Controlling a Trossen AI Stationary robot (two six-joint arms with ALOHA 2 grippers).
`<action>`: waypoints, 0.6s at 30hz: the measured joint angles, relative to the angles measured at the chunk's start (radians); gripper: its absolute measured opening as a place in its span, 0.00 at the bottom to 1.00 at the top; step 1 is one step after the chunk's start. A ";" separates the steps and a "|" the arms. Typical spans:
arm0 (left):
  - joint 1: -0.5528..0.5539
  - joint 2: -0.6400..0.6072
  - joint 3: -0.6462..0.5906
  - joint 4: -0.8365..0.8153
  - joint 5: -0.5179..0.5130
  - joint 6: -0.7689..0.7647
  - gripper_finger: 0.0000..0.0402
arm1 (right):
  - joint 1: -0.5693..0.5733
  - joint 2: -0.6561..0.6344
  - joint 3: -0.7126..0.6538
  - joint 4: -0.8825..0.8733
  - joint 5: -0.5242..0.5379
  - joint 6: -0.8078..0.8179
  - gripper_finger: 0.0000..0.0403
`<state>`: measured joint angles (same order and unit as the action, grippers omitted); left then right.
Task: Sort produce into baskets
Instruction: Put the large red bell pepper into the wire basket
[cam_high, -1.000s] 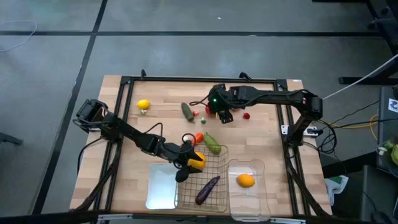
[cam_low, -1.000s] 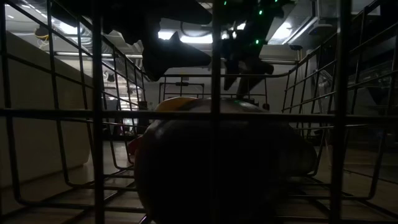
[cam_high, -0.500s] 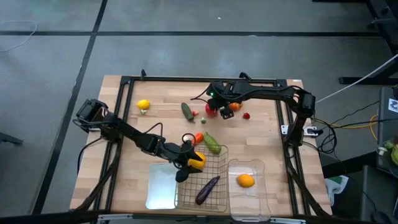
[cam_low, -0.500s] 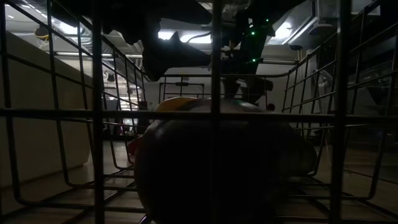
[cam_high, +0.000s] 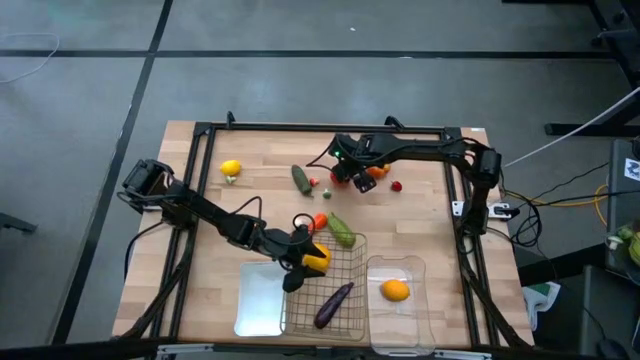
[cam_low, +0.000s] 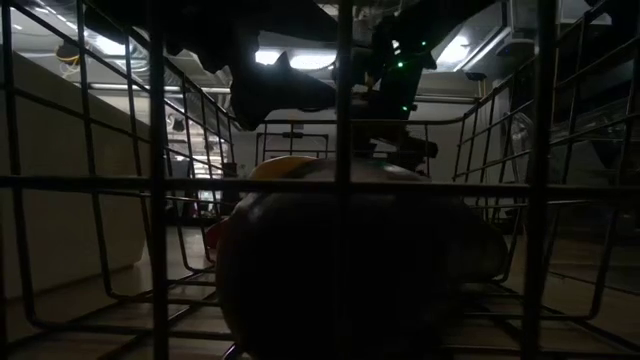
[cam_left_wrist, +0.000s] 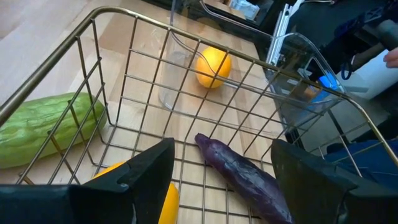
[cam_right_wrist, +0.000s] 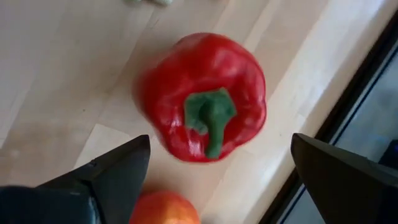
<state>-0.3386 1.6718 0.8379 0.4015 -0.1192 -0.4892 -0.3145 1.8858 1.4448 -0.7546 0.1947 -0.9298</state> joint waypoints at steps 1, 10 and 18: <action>0.000 0.000 0.000 0.000 0.000 0.000 0.65 | 0.000 0.007 0.000 0.002 0.000 -0.005 0.96; 0.000 0.000 0.000 0.000 0.000 0.001 0.65 | 0.000 0.017 0.000 0.052 0.000 -0.021 0.96; 0.000 0.000 0.000 -0.001 0.000 0.000 0.65 | 0.000 0.017 0.000 0.051 -0.049 -0.022 0.96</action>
<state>-0.3382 1.6718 0.8379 0.4007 -0.1192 -0.4889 -0.3146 1.9030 1.4448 -0.7038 0.1455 -0.9517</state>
